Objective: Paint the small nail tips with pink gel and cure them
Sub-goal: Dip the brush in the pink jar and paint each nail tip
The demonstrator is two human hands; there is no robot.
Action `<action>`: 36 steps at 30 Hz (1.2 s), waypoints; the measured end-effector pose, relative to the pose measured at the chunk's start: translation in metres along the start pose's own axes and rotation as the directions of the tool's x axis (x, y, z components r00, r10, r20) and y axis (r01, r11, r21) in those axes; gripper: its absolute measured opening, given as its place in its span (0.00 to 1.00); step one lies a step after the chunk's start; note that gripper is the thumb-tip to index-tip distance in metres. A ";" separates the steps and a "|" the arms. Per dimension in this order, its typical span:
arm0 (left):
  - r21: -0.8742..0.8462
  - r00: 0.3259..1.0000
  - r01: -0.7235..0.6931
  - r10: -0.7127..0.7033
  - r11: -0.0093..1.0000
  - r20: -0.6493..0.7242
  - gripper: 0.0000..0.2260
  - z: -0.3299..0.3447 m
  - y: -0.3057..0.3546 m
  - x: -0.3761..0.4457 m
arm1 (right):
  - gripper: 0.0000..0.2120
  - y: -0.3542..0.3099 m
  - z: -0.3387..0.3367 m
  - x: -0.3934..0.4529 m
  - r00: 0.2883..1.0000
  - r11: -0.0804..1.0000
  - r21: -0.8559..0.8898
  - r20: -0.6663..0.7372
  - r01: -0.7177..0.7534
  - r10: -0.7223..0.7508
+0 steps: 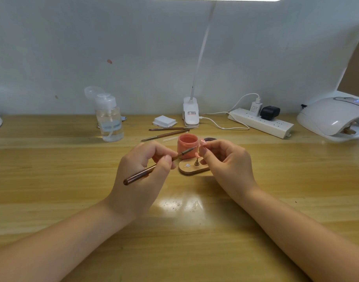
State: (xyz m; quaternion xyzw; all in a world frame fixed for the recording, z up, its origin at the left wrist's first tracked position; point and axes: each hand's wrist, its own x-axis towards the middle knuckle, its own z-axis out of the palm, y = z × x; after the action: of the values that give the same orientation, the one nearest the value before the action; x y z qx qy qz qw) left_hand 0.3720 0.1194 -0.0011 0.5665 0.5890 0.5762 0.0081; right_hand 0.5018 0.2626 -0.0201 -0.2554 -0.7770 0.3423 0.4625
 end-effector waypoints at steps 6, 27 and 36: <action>-0.053 0.999 0.039 -0.037 0.998 0.034 0.07 0.003 0.002 0.000 | 0.03 0.000 0.000 -0.001 1.000 1.000 0.004 0.000 0.014 -0.014; -0.076 0.999 0.025 -0.023 0.997 0.031 0.06 0.003 0.006 0.000 | 0.04 0.000 0.000 0.000 0.994 0.993 -0.057 0.003 0.107 -0.107; -0.081 1.000 0.000 0.002 0.997 0.016 0.08 0.003 0.007 0.000 | 0.03 0.000 0.001 0.000 0.993 0.992 -0.044 -0.025 0.118 -0.119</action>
State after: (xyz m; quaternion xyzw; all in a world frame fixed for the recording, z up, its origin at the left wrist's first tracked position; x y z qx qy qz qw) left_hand 0.3787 0.1188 0.0026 0.5707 0.5649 0.5949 0.0354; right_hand 0.5011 0.2624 -0.0198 -0.2232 -0.7913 0.2942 0.4873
